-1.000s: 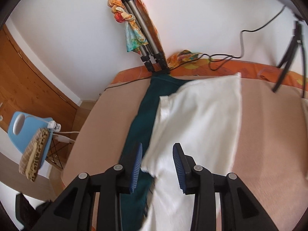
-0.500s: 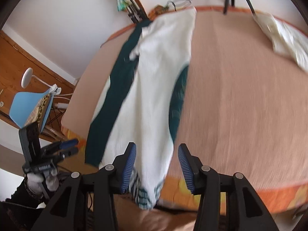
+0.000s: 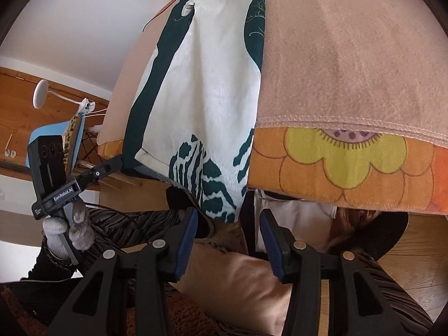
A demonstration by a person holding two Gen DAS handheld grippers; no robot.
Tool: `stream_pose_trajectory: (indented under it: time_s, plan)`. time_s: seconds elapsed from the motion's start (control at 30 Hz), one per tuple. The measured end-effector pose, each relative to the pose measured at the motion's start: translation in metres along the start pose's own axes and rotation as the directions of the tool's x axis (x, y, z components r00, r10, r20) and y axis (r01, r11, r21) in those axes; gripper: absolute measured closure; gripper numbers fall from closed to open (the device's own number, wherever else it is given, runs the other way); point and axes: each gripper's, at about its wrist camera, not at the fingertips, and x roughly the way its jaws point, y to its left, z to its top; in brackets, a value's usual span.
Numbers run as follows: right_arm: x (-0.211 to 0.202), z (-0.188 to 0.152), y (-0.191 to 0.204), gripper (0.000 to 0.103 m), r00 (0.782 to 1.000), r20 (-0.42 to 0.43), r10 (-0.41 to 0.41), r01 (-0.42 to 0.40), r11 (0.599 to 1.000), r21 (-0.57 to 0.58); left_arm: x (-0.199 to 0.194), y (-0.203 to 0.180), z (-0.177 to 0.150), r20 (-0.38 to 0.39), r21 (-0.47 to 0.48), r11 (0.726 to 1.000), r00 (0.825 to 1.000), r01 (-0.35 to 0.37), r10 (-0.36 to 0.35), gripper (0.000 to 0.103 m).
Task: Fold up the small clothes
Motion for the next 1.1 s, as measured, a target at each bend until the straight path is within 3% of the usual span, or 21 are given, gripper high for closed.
stream_pose_trajectory:
  time_s: [0.03,0.1,0.17,0.27,0.37,0.47,0.53,0.57,0.63,0.67,0.8,0.97,1.1]
  plan:
    - [0.002,0.001,0.0,0.06,1.0,0.001,0.003,-0.003,1.0,-0.002,0.001,0.0,0.0,0.0,0.0,1.0,1.0,0.006,-0.006,0.096]
    - [0.004,0.002,-0.002,0.085,1.0,0.001,0.026,-0.026,1.0,0.008,-0.001,0.001,0.001,0.013,-0.002,1.0,1.0,0.017,-0.017,0.099]
    - [0.002,0.003,-0.002,0.102,0.998,0.0,0.056,-0.056,0.998,0.02,-0.006,0.0,0.003,0.035,0.009,1.0,0.999,0.013,-0.013,0.101]
    - [-0.022,0.001,0.006,0.103,0.996,0.053,0.073,-0.072,0.997,-0.011,-0.021,0.001,0.002,0.07,0.018,1.0,0.997,0.012,-0.013,0.102]
    - [-0.028,-0.005,0.009,0.103,0.999,0.046,0.005,-0.002,0.998,-0.062,-0.023,0.004,-0.001,0.073,0.04,0.999,0.997,-0.03,0.027,0.102]
    - [-0.011,-0.009,0.003,0.097,0.999,-0.028,-0.024,0.023,0.998,-0.064,-0.019,0.008,-0.003,0.065,0.023,1.0,0.998,-0.006,0.005,0.101]
    - [-0.013,-0.012,0.004,0.073,0.997,-0.021,-0.076,0.074,0.993,-0.091,-0.018,0.009,-0.004,0.05,0.003,1.0,0.999,0.008,-0.008,0.095]
    - [-0.019,-0.012,0.004,0.054,0.996,0.004,-0.094,0.094,0.99,-0.101,-0.018,0.007,-0.003,0.046,0.002,1.0,0.999,0.016,-0.016,0.084]
    - [-0.033,-0.009,0.008,0.054,0.991,0.059,-0.121,0.127,0.985,-0.121,-0.016,0.006,-0.004,0.034,0.009,1.0,0.999,-0.001,0.001,0.06]
    - [-0.042,-0.007,0.01,0.055,0.99,0.086,-0.112,0.122,0.985,-0.124,-0.014,0.005,-0.004,0.032,0.006,1.0,0.999,-0.002,0.002,0.059]
    - [-0.056,0.001,0.037,0.055,0.982,0.162,-0.097,0.126,0.975,-0.181,-0.003,0.006,-0.003,0.015,-0.025,0.999,0.999,0.031,-0.03,0.061]
    - [-0.022,0.005,0.083,0.055,0.983,0.143,-0.111,0.153,0.934,-0.324,-0.002,0.006,-0.003,0.019,-0.024,0.998,0.999,0.052,-0.051,0.064]
    - [0.012,0.004,0.112,0.055,0.974,0.146,-0.172,0.219,0.879,-0.423,-0.001,0.008,-0.001,0.031,-0.032,0.998,0.998,0.059,-0.058,0.083]
